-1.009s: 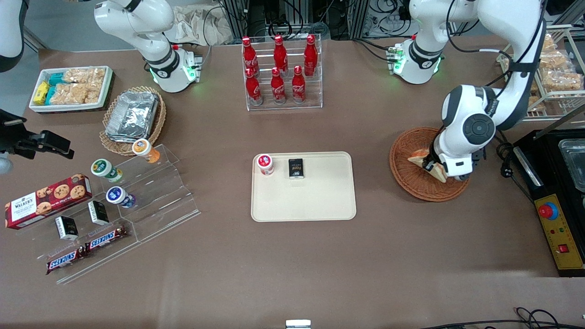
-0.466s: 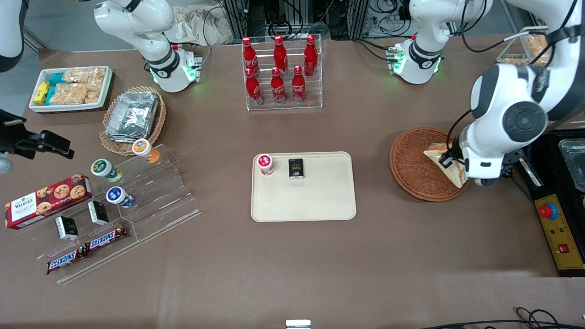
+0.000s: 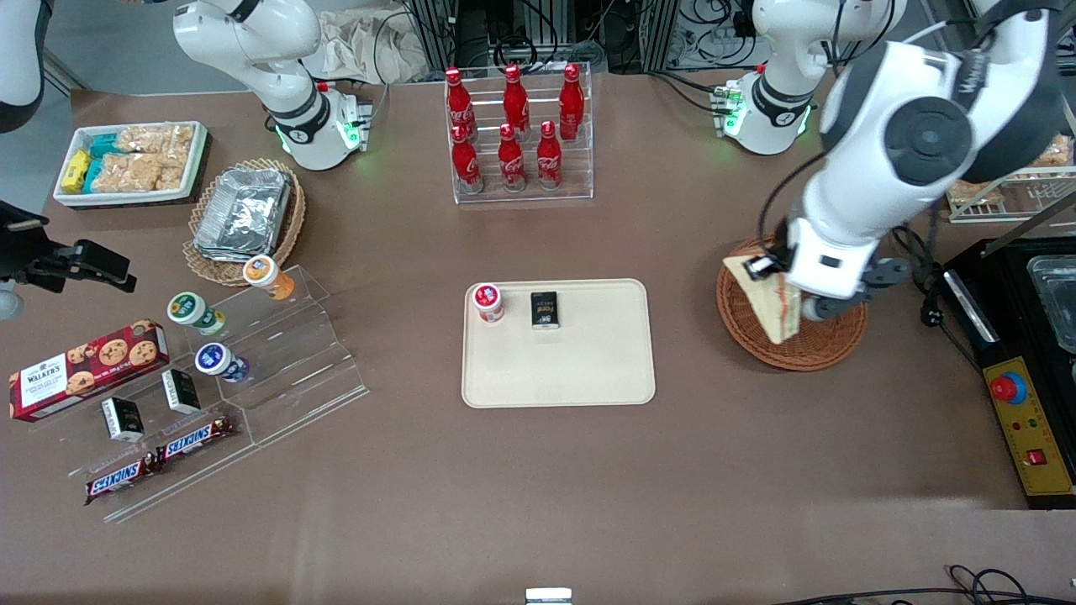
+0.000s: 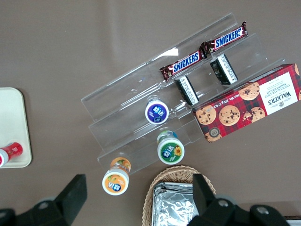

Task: Place sandwich from basket to tray
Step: 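Carry the sandwich with the left gripper over the beige tray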

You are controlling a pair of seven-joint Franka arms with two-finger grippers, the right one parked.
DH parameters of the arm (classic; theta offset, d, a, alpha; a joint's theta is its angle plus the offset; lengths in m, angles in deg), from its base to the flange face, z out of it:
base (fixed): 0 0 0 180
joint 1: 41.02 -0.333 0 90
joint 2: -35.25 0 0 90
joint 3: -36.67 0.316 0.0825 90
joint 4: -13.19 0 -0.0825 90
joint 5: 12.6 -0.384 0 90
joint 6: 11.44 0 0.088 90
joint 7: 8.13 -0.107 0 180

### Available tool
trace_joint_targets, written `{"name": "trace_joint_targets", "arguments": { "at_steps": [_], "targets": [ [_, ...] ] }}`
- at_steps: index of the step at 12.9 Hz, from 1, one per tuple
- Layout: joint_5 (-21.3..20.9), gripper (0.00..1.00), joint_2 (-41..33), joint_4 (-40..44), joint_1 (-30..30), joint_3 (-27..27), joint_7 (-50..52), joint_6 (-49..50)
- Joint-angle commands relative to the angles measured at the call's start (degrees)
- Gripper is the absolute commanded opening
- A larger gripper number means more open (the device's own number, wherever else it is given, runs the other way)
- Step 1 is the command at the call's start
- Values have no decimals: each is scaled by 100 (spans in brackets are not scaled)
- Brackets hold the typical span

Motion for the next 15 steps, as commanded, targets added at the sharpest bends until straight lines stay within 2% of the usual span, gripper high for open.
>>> {"name": "trace_joint_targets", "arguments": {
  "at_steps": [1, 2, 7, 8, 11, 15],
  "targets": [
    [-28, 0, 447, 157, 1, -436, -119, -299],
    [-64, 0, 640, 157, 88, -594, -50, -483],
    [-528, 0, 1642, 52, 651, -587, -5, -1467],
    [-817, 0, 1853, -18, 661, -596, 4, -1608],
    [-1004, 0, 2355, -54, 739, -587, 4, -2145],
    [-1531, 0, 2794, -80, 809, -578, 108, -2400]
  ]
}}
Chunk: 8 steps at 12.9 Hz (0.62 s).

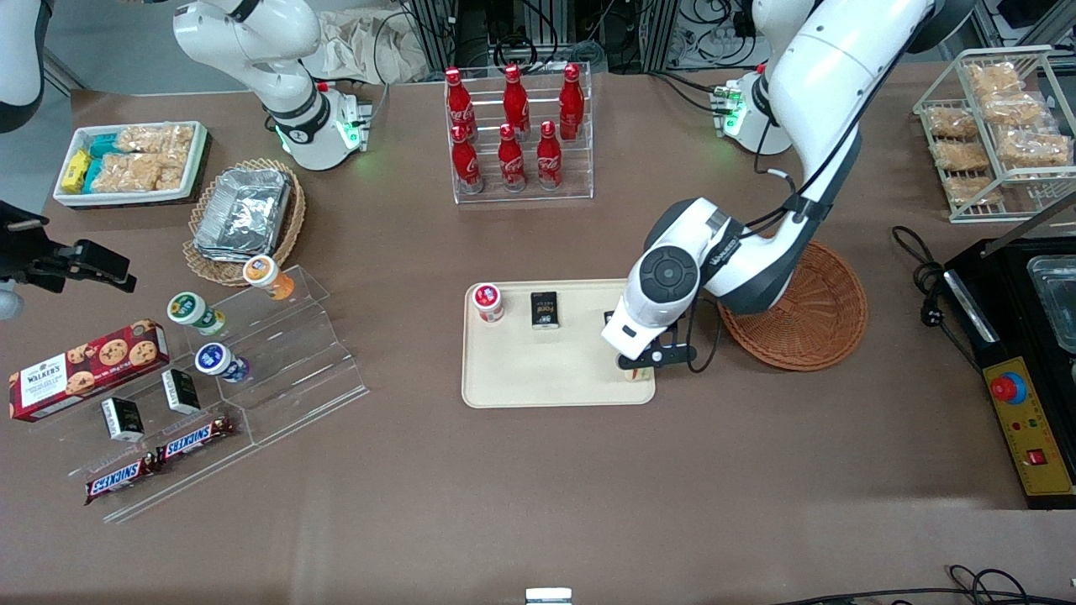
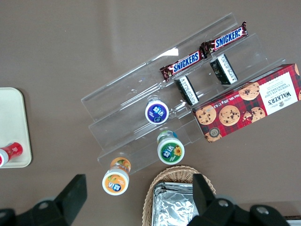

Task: Place sandwich from basket to tray
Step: 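Lower the sandwich onto the tray and open the left gripper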

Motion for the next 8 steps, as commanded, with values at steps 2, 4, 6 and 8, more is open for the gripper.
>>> {"name": "trace_joint_targets", "arguments": {
  "at_steps": [2, 4, 6, 8],
  "targets": [
    [-468, 0, 279, 60, 132, 15, 198, -159],
    [-653, 70, 358, 68, 194, 15, 382, -212],
    [-724, 100, 394, 60, 194, 15, 497, -212],
    [-689, 100, 315, 95, 159, 15, 515, -151]
  ]
}}
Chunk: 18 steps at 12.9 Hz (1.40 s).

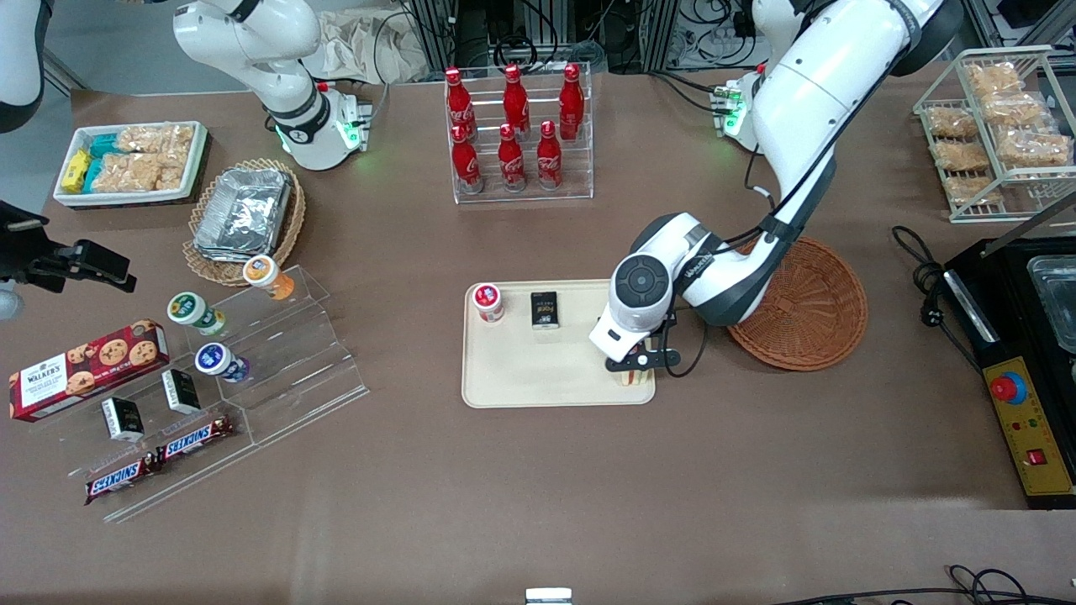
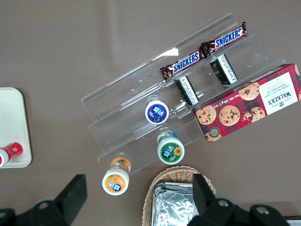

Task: Place sandwich from basket to tray

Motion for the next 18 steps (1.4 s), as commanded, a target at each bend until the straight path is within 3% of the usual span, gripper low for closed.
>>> {"name": "trace_joint_targets", "arguments": {
  "at_steps": [1, 3, 4, 7, 9, 11, 13, 16, 18],
  "targets": [
    [-3, 100, -137, 119, -19, 6, 201, 42],
    [138, 100, -539, 154, -282, -2, 342, 226],
    [435, 100, -820, 276, -318, 6, 334, 532],
    [964, 100, -1847, 541, -933, 24, 193, 1945],
    [1053, 100, -2577, 532, -873, 626, -42, 2484],
    [1630, 100, -3359, 454, -688, 1574, -1163, 2870],
    [1791, 100, -3957, 218, -425, 2420, -2053, 3101],
    [1748, 100, -4846, -494, -415, 2905, -3537, 3110],
    [1695, 100, -5059, -654, -459, 3038, -4164, 3250]
  ]
}}
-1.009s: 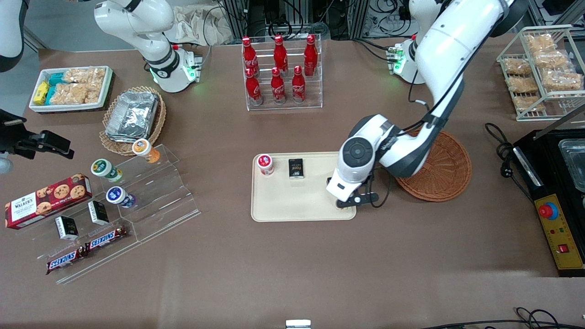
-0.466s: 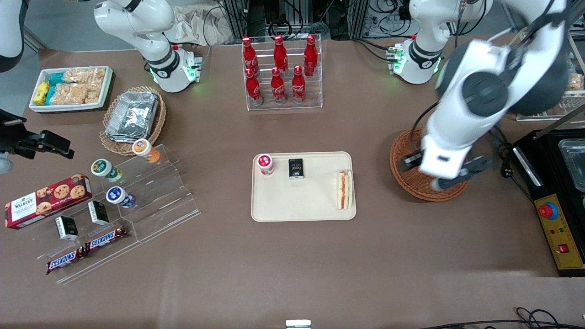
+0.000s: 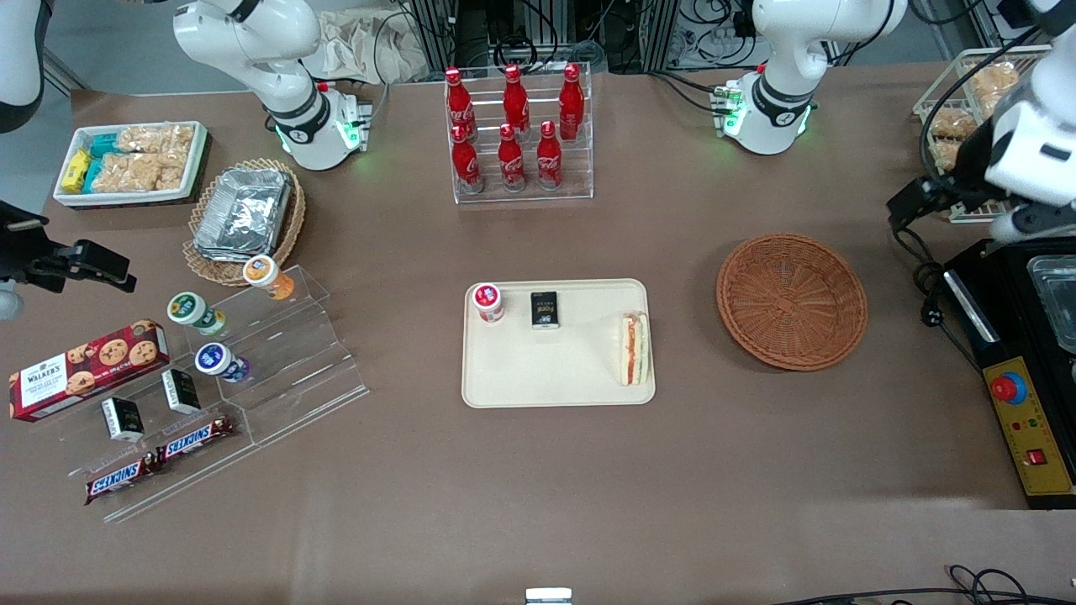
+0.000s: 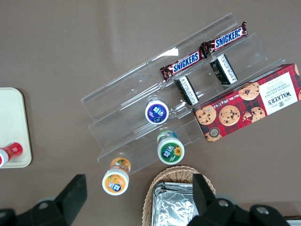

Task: Place sandwich from basket to tray

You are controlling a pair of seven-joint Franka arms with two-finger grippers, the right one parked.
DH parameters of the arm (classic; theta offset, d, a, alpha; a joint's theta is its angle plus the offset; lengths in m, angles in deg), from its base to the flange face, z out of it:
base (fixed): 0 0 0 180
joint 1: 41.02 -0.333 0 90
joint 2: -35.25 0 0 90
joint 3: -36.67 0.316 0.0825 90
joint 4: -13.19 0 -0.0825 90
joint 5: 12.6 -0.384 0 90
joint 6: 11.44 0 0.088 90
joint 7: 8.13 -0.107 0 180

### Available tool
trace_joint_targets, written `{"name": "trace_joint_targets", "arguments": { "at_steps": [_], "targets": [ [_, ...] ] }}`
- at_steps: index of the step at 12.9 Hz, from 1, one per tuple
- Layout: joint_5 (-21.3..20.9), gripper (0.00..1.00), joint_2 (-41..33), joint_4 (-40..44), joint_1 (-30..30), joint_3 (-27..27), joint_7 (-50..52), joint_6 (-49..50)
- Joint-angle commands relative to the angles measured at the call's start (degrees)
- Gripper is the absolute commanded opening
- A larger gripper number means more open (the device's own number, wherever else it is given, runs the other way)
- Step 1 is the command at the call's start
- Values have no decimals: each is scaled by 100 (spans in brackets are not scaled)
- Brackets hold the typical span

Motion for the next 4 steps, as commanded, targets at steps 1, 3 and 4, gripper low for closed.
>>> {"name": "trace_joint_targets", "arguments": {
  "at_steps": [1, 3, 4],
  "targets": [
    [-1, 100, -301, -259, 89, 116, -569, 150],
    [-1, 100, -38, 101, 106, 90, -988, 432],
    [-1, 100, 7, 163, 97, 115, -1270, 511]
  ]
}}
